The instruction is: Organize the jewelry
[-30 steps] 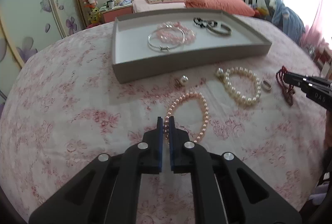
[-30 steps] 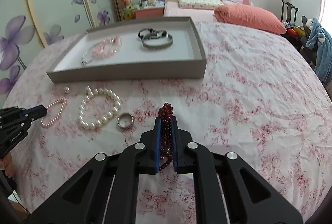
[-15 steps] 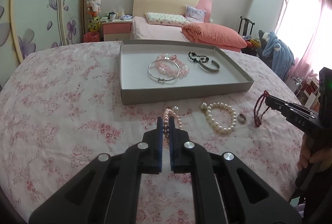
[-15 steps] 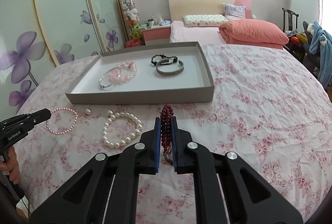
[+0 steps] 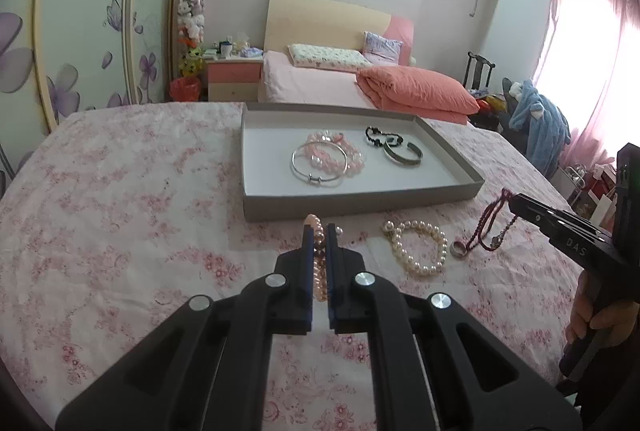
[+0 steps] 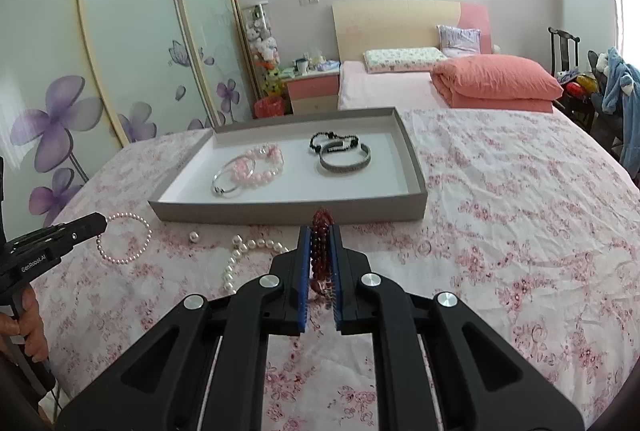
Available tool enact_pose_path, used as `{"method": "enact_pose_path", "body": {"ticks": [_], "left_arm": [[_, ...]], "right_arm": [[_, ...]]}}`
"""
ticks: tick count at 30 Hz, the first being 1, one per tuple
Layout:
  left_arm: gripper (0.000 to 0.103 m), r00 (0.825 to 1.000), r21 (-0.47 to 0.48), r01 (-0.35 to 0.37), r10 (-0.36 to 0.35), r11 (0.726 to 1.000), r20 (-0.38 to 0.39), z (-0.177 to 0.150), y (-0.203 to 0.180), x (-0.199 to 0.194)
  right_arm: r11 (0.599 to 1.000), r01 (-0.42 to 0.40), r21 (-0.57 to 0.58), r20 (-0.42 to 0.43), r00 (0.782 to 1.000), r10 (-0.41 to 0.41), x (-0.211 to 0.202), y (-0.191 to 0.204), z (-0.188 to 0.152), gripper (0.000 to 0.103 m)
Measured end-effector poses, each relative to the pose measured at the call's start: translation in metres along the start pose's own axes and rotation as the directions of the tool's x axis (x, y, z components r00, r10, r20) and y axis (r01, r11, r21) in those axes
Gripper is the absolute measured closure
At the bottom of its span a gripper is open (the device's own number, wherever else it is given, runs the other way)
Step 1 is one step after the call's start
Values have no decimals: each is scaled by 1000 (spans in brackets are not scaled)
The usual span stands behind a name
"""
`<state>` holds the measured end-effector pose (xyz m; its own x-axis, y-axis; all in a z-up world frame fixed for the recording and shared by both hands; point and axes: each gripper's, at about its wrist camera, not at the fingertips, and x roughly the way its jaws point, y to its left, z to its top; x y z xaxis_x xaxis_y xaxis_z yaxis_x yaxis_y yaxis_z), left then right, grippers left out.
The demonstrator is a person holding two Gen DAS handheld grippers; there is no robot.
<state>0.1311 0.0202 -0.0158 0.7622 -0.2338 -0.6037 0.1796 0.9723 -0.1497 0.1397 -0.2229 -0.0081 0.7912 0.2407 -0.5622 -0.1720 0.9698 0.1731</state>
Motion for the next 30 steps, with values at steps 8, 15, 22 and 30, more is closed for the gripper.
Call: {"method": "enact_pose_path", "body": {"ticks": [8,15,22,30], "left_arm": [[97,997,-1,-42,42,999,62,8,-6,-10],[97,997,-4,-43,43,999,60,9,-6,-11],[97,997,-14,-50,50,999,51,8,-2,-9],[97,997,-20,-51,52,999,51,8,-1,-10]], "right_arm": [[999,16,-42,70,997,-13,-13,8,9,98],[999,-2,-35,-153,988,-4,23,-2,-8,53],[996,28,-80,-252,967,-48,43,-5,-26,42],[990,53,-131,-282,955,-88,51,-3,-35,95]]}}
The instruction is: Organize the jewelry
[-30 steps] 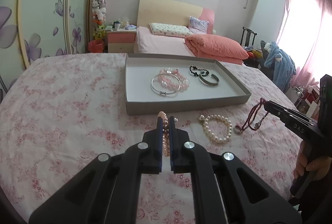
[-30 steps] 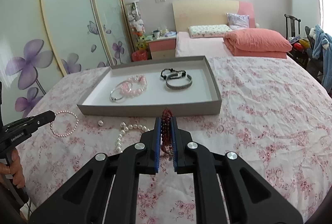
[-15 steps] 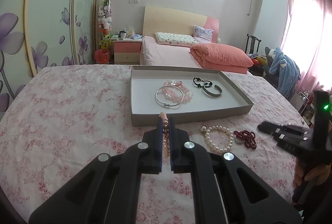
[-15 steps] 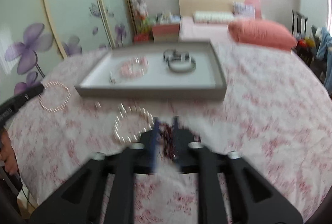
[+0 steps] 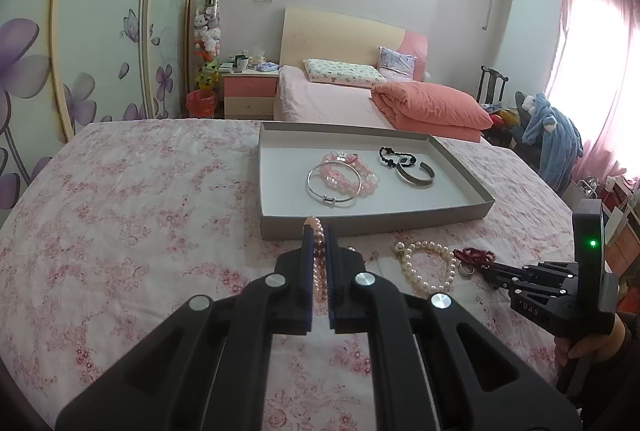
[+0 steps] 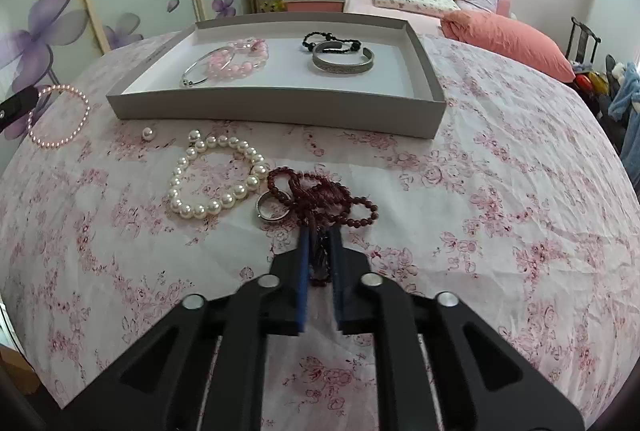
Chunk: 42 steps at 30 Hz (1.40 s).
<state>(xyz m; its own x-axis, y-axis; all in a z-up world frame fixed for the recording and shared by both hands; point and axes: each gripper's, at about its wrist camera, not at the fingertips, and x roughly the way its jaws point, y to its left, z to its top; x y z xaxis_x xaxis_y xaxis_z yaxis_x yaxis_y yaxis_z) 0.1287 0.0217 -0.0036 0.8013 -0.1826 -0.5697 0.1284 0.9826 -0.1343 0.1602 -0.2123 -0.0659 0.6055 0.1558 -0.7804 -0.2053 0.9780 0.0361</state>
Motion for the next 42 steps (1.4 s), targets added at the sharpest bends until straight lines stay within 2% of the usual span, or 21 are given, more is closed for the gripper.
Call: {"method": "enact_pose_path", "body": {"ticks": [5,9,16,23,26,31,42], "left_arm": [[97,1000,-9,-4,5,1000,15,2,2,-4],[97,1000,-15,-8,9,1000,29,2,3,-7],[97,998,-11,-18,19,1000,56,6,-1,-12],[97,992,8,-49,48,999,118,11,-10,-22],[97,988,20,-61,58,998,146,13,-15,-28],[97,981,40,-81,73,996,179,18,-25,-32],[97,972,85,-119,99,989,212,38,-45,-20]], "right_arm": [[998,-31,59,95,995,25,-18,-8,5,97],[994,-62,88,219,975,42,-47,-12,14,98],[986,-110,124,397,916,52,-89,-15,29,98],[989,-94,116,521,854,20,-118,-11,39,98],[991,-78,107,564,826,4,-127,-7,40,98],[995,-50,82,606,795,-10,-135,1,43,98],[996,-60,60,631,776,9,-129,9,60,98]]}}
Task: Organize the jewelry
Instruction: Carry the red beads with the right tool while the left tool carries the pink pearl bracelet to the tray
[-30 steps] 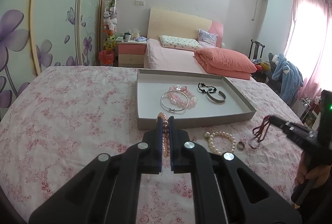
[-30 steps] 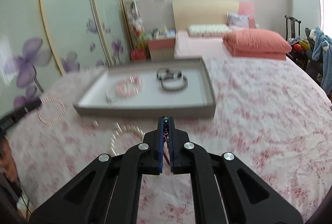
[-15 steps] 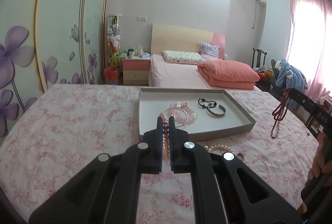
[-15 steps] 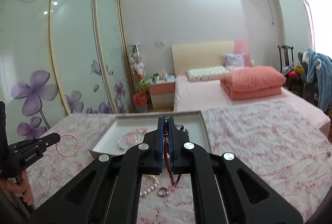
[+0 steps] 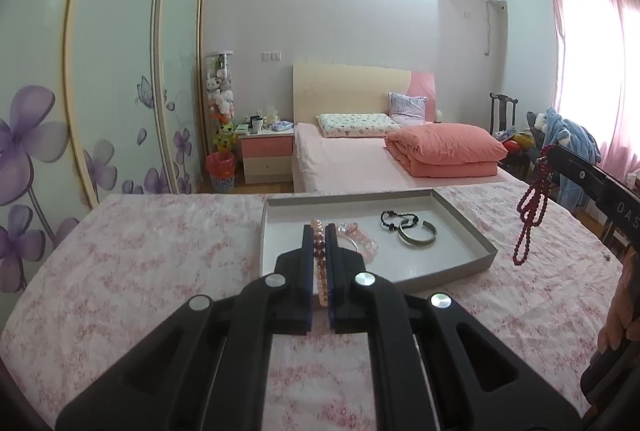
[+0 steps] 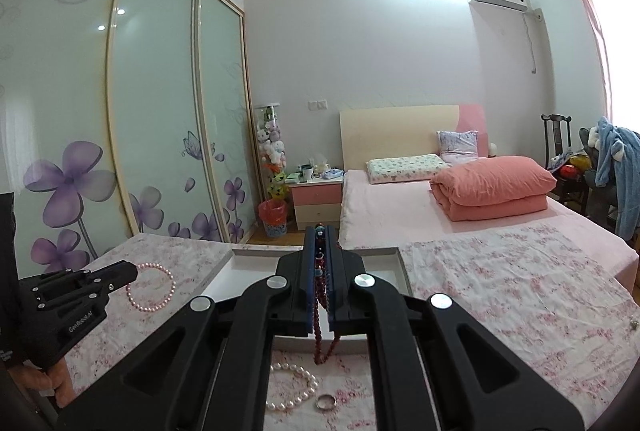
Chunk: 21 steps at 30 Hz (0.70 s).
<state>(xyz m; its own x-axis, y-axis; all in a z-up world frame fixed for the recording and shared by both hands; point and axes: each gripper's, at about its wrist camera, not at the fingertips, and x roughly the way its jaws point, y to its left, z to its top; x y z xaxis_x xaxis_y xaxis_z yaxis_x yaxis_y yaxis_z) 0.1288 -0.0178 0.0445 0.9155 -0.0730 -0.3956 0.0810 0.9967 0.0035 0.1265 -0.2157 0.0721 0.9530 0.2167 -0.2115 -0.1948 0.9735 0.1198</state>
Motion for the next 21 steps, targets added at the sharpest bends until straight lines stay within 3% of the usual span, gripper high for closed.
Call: {"method": "enact_pose_path", "body": {"ticks": [9,21], "left_arm": [[97,1000,10,-10,9,1000,19,23,-9,31],[97,999,4,5,-5,1000,-47,33,-10,102]], "right_arm": [[1000,-11,10,-1,1000,11,33,1,9,98],[999,-14,44,-69,997,17,98,-6,10,98]]}}
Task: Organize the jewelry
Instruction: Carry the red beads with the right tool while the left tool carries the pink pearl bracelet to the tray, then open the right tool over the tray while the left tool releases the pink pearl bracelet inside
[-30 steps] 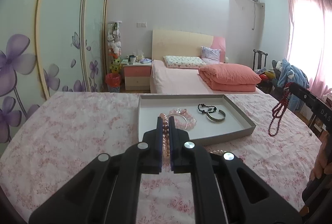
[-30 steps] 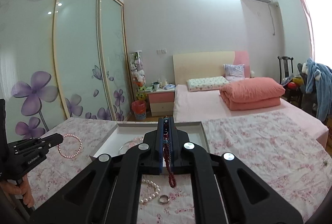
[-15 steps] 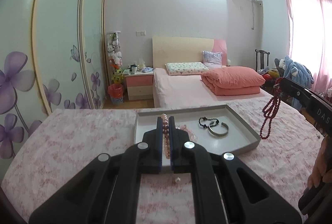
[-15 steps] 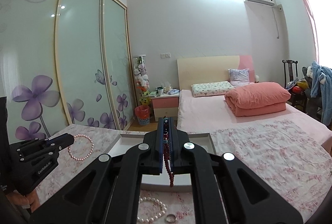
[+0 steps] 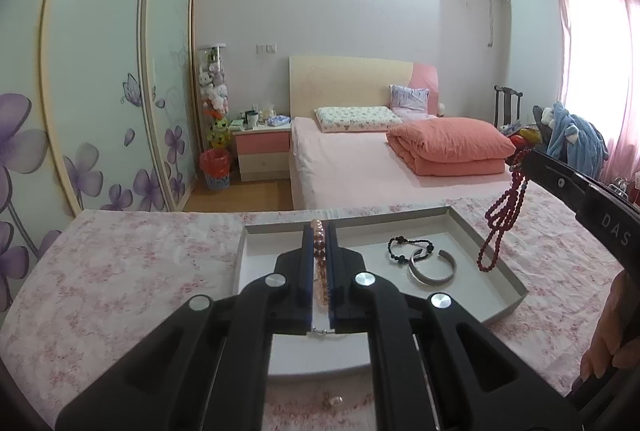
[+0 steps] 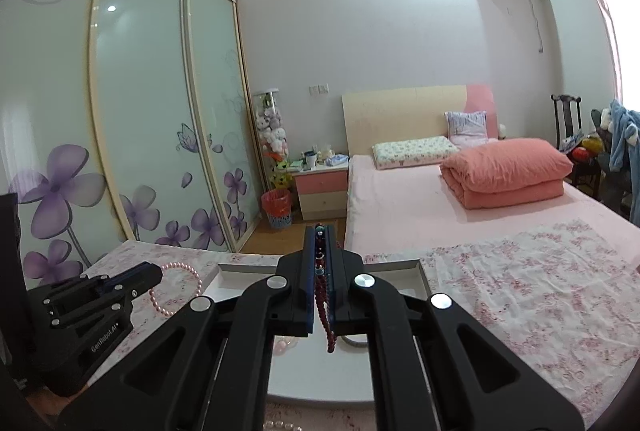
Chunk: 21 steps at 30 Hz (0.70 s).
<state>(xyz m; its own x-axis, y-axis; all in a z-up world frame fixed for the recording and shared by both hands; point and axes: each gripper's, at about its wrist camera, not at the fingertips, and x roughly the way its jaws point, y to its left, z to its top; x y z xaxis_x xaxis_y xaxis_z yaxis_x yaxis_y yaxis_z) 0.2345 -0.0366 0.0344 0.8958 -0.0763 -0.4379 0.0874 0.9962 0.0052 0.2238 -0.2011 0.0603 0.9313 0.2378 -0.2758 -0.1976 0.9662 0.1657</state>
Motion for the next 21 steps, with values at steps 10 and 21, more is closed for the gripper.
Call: {"method": "enact_pose_path", "body": {"ticks": [10,21], "left_arm": [[97,996,-12,21,-22,1000,-90,-8,3,55],[76,990,-50,33,-39,998,-136,-13,10,81]], "right_arm": [[1000,9,16,-93,996,-7,55,-6,-9,98],[997,10,71,-171,985,2,77,-17,-21,60]]}}
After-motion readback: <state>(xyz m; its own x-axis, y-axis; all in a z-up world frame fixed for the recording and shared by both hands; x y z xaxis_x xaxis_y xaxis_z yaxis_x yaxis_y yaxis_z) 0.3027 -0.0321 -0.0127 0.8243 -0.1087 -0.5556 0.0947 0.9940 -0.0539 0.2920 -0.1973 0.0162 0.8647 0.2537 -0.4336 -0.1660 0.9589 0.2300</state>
